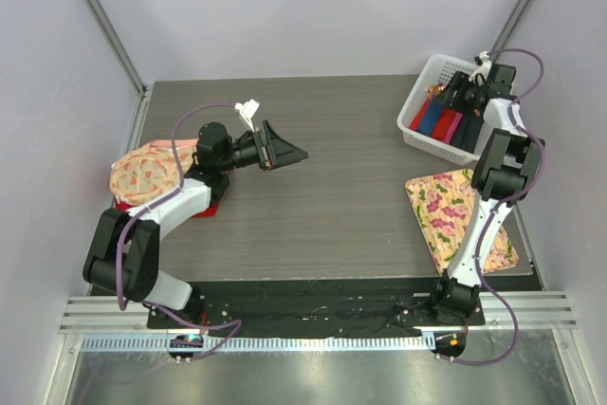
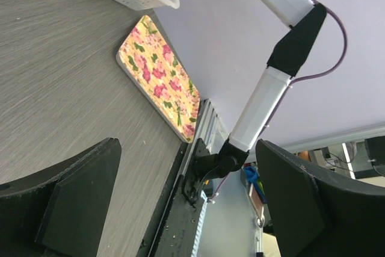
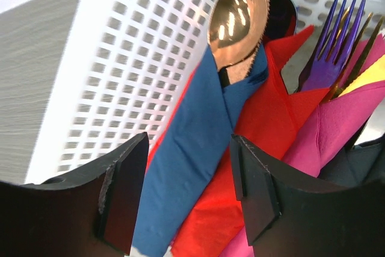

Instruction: Place the utensils on the paper napkin and roll it up

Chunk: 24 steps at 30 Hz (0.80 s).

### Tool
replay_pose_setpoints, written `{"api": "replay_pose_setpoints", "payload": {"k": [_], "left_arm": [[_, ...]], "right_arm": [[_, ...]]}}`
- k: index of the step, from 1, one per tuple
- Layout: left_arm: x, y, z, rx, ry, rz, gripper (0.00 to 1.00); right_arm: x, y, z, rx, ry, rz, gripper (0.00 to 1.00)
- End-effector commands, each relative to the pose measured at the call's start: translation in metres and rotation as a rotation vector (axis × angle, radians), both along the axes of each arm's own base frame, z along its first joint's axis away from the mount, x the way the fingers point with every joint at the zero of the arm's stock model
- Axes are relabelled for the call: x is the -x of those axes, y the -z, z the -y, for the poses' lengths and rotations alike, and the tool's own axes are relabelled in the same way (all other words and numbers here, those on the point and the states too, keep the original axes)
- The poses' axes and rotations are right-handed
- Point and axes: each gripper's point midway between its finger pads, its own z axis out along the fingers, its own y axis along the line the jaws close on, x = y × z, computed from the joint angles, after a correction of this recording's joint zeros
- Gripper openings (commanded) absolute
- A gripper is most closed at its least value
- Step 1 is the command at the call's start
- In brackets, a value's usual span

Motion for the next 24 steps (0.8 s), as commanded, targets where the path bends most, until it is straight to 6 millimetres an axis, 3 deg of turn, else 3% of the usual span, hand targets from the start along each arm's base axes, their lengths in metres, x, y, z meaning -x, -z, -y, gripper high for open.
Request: {"api": "replay_pose_setpoints", "payload": {"k": [1,3,4,7,8,9,11,12,14,16,17,19,20,21,22,23,24], "left_arm": [[-0.003,-0.017,-0.009,-0.055,-0.033,0.072,1.00],[-0.008,-0.024,-0.011,-0.106,-0.035,0.118,1.00],[-0.003,-0.008,-0.015,-0.170,-0.025,0.029,1.00],[-0.016,-0.015,-0.023,-0.312,-0.025,0.081,1.00],[-0.009,0.000,-0.032,-0.383,-0.016,-0.002,1.00],[-0.020,-0.015,-0.037,-0.425,-0.050,0.055,1.00],[-0.024,0.000,-0.056,-0.528,-0.078,-0.050,1.00],[-0.037,-0.020,-0.063,-0.561,-0.124,-0.007,1.00],[-0.045,-0.014,-0.085,-0.632,-0.137,-0.046,1.00],[-0.061,-0.026,-0.107,-0.636,-0.208,-0.040,1.00],[-0.065,-0.028,-0.115,-0.648,-0.230,-0.036,1.00],[-0.073,-0.030,-0.140,-0.682,-0.298,-0.048,1.00],[-0.073,-0.029,-0.149,-0.700,-0.306,-0.043,1.00],[-0.071,-0.032,-0.156,-0.705,-0.323,-0.042,1.00],[-0.072,-0.033,-0.165,-0.710,-0.350,-0.031,1.00],[-0.072,-0.021,-0.176,-0.754,-0.382,-0.042,1.00],[-0.067,-0.023,-0.182,-0.779,-0.402,-0.021,1.00]], "right_arm": [[-0.007,-0.098,-0.006,-0.004,-0.024,0.190,0.68],[-0.006,-0.118,-0.010,-0.024,-0.033,0.224,0.71],[-0.004,-0.135,-0.015,-0.033,-0.048,0.253,0.75],[0.006,-0.176,-0.029,-0.073,-0.079,0.307,0.91],[0.009,-0.184,-0.034,-0.092,-0.083,0.311,0.95],[0.014,-0.195,-0.039,-0.098,-0.092,0.323,0.98],[0.029,-0.216,-0.053,-0.115,-0.115,0.336,0.99],[0.035,-0.220,-0.064,-0.122,-0.132,0.331,1.00],[0.055,-0.230,-0.081,-0.131,-0.150,0.318,1.00],[0.071,-0.229,-0.105,-0.137,-0.180,0.288,1.00],[0.079,-0.214,-0.113,-0.142,-0.185,0.244,1.00],[0.100,-0.214,-0.134,-0.117,-0.211,0.225,1.00],[0.112,-0.192,-0.141,-0.121,-0.216,0.172,1.00],[0.126,-0.199,-0.147,-0.095,-0.218,0.183,1.00],[0.135,-0.191,-0.156,-0.073,-0.244,0.172,1.00],[0.149,-0.169,-0.160,-0.075,-0.245,0.119,1.00],[0.161,-0.171,-0.162,-0.058,-0.244,0.125,1.00]]}}
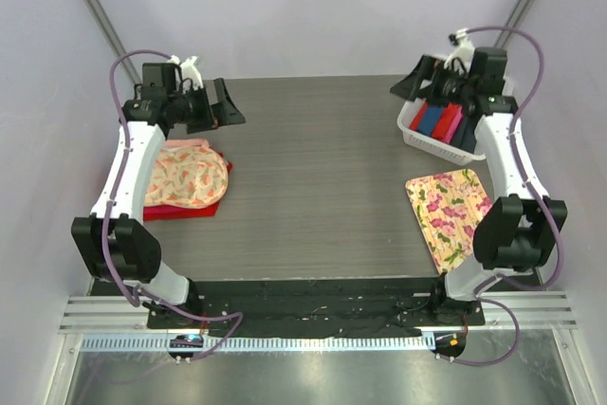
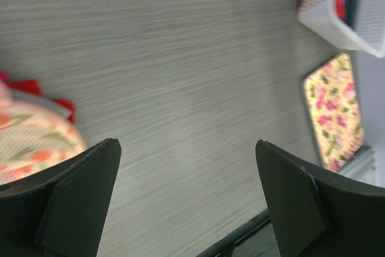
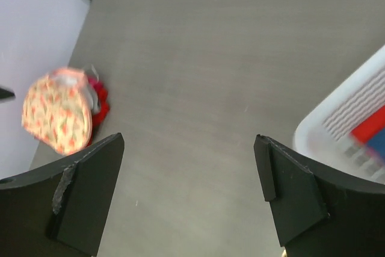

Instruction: Place the utensils on the paper napkin and roll it up

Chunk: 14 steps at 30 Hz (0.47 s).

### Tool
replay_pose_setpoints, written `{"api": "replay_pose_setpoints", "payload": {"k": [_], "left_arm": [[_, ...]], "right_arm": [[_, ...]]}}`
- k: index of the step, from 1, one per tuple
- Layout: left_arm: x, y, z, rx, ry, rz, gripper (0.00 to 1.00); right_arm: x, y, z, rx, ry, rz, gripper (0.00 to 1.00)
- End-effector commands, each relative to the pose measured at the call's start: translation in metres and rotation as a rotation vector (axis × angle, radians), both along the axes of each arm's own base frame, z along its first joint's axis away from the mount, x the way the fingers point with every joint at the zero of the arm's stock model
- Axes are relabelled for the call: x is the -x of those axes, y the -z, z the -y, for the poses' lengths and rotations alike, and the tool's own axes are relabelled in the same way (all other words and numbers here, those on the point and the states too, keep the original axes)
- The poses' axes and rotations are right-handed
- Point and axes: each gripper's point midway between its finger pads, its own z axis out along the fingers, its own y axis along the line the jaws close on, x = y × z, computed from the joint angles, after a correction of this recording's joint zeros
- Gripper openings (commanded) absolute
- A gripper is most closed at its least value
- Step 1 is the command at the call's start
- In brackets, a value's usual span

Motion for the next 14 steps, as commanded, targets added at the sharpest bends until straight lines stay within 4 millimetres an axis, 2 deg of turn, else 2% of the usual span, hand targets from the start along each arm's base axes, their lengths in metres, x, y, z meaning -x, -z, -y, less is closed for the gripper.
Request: {"api": "replay_pose_setpoints", "payload": {"k": [1,2,3,4,5,6,7,8,9,12,14], "left_arm": [[0.020,0.010,-0.033,-0.154,-0.049,0.016,1.00],[0.027,0.027,-0.040,-0.197,-0.053,-0.012,1.00],[0.032,0.033,-0.043,-0.213,-0.057,-0.022,1.00],[0.037,0.034,-0.046,-0.225,-0.066,-0.008,1.00],[0.040,0.039,-0.049,-0.239,-0.082,-0.009,1.00],[0.049,0.058,-0.051,-0.246,-0.083,-0.049,1.00],[0.055,0.056,-0.051,-0.246,-0.088,-0.034,1.00],[0.056,0.060,-0.052,-0.247,-0.094,-0.032,1.00],[0.063,0.071,-0.054,-0.255,-0.100,-0.058,1.00],[0.070,0.073,-0.057,-0.267,-0.122,-0.058,1.00],[0.068,0.067,-0.061,-0.278,-0.142,-0.037,1.00]], "right_arm": [[0.048,0.049,-0.011,0.075,-0.007,-0.117,1.00],[0.062,0.072,-0.012,0.080,-0.014,-0.168,1.00],[0.070,0.080,-0.012,0.087,-0.014,-0.182,1.00],[0.081,0.078,-0.012,0.096,-0.013,-0.169,1.00],[0.092,0.098,-0.012,0.115,-0.023,-0.202,0.99],[0.099,0.102,-0.012,0.122,-0.019,-0.207,1.00],[0.107,0.100,-0.011,0.134,-0.016,-0.190,1.00],[0.117,0.112,-0.012,0.140,-0.027,-0.212,1.00],[0.123,0.116,-0.012,0.147,-0.028,-0.216,1.00],[0.138,0.122,-0.008,0.181,-0.018,-0.205,1.00],[0.142,0.118,-0.008,0.187,-0.012,-0.188,1.00]]}}
